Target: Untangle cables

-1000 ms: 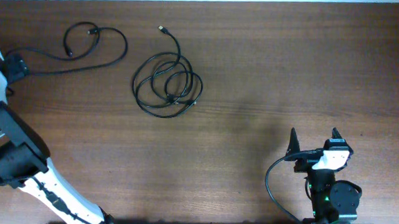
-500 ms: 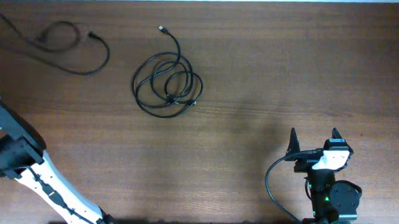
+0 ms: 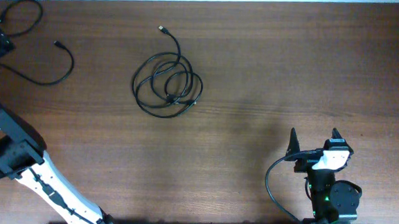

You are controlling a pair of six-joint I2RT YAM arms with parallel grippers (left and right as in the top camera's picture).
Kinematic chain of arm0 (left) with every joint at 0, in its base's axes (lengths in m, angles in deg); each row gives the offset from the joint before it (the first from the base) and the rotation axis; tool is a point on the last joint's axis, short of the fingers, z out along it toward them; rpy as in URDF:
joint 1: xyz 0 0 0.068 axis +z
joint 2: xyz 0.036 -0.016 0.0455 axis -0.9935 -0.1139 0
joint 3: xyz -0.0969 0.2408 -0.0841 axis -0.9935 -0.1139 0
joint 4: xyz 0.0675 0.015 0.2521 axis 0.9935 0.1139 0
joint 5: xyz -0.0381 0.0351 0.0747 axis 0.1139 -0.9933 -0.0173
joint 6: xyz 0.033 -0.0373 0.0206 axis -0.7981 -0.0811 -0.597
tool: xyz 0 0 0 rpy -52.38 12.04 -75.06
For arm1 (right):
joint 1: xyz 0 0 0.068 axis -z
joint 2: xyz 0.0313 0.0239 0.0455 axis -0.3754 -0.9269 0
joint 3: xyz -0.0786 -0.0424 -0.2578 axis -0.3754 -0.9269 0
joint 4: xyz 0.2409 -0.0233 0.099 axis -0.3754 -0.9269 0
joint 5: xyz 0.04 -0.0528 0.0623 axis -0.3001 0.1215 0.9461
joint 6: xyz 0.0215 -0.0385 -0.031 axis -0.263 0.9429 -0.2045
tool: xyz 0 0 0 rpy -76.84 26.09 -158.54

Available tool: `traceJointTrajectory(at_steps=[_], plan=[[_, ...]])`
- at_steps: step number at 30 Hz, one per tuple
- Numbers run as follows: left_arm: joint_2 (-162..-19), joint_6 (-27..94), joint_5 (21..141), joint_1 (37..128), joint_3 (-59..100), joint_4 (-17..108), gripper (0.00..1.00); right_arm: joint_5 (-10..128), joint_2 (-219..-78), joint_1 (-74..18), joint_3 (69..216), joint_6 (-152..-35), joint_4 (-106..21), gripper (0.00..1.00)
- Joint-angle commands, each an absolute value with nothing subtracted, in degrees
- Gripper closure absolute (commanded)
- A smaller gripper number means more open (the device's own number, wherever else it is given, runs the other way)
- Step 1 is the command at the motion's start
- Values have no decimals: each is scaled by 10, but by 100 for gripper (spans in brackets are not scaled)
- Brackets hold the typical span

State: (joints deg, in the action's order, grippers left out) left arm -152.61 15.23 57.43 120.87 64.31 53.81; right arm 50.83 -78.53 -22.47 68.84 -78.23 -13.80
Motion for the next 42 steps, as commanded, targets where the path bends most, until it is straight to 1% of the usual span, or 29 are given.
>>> traceJointTrajectory(at_steps=[1, 3, 6, 8, 9, 10, 11, 12, 15, 17, 19, 20, 21, 22, 23, 25, 26, 27, 28, 29, 30, 31, 32, 33, 35, 37, 39, 40, 42], plan=[[-1527, 160, 574, 1207, 601, 583, 1, 505, -783, -228, 685, -784, -141, 2], [-1527, 187, 574, 1206, 562, 605, 0, 505, -783, -228, 685, -784, -141, 2], [-1527, 241, 576, 1203, 499, 598, 2, 505, -783, -228, 685, -784, -141, 2], [-1527, 247, 596, 1196, 465, 570, 10, 505, -783, -228, 685, -784, -141, 2], [-1527, 250, 600, 1188, 452, 559, 12, 505, -783, -228, 685, -784, -141, 2], [-1527, 250, 600, 1180, 446, 552, 12, 505, -783, -228, 685, -784, -141, 2], [-1527, 251, 600, 1167, 440, 542, 16, 505, -783, -228, 685, -784, -141, 2], [-1527, 252, 600, 1156, 437, 537, 29, 505, -783, -228, 685, -784, -141, 2], [-1539, 305, 600, 1119, 437, 527, 54, 505, -783, -228, 685, -784, -141, 2], [-1560, 339, 605, 1099, 437, 516, 62, 505, -783, -228, 685, -784, -141, 2], [-1600, 340, 662, 1075, 437, 454, 75, 505, -783, -228, 685, -784, -141, 2], [-1611, 340, 681, 1066, 437, 407, 77, 505, -783, -228, 685, -784, -141, 2], [-1612, 340, 693, 1054, 437, 356, 82, 505, -783, -228, 685, -784, -141, 2], [-1612, 339, 712, 1041, 449, 317, 83, 505, -783, -228, 685, -784, -141, 2], [-1612, 339, 727, 1031, 464, 301, 83, 505, -783, -228, 685, -784, -141, 2], [-1612, 339, 750, 1000, 531, 289, 74, 505, -783, -228, 685, -784, -141, 2], [-1612, 339, 750, 996, 563, 305, 66, 505, -783, -228, 685, -784, -141, 1], [-1612, 333, 744, 997, 601, 333, 62, 505, -783, -228, 685, -784, -141, 1], [-1612, 317, 681, 1012, 684, 421, 60, 505, -783, -228, 685, -784, -141, 2], [-1612, 292, 641, 1022, 729, 469, 56, 505, -783, -228, 685, -784, -141, 2], [-1612, 278, 614, 1029, 757, 498, 53, 505, -783, -228, 685, -784, -141, 2], [-1612, 254, 567, 1042, 798, 544, 48, 505, -783, -228, 685, -784, -141, 2], [-1612, 233, 520, 1059, 826, 577, 30, 505, -783, -228, 685, -784, -141, 2], [-1612, 204, 476, 1085, 831, 598, 18, 505, -783, -228, 685, -784, -141, 2], [-1617, 204, 448, 1113, 823, 612, 18, 505, -783, -228, 685, -784, -141, 2], [-1629, 204, 449, 1140, 806, 599, 9, 505, -783, -228, 685, -784, -141, 2], [-1654, 204, 449, 1165, 801, 574, 8, 505, -783, -228, 685, -784, -141, 2], [-1668, 204, 448, 1177, 801, 563, 2, 505, -783, -228, 685, -784, -141, 2], [-1699, 204, 449, 1203, 801, 524, 5, 505, -783, -228, 685, -784, -141, 2]])
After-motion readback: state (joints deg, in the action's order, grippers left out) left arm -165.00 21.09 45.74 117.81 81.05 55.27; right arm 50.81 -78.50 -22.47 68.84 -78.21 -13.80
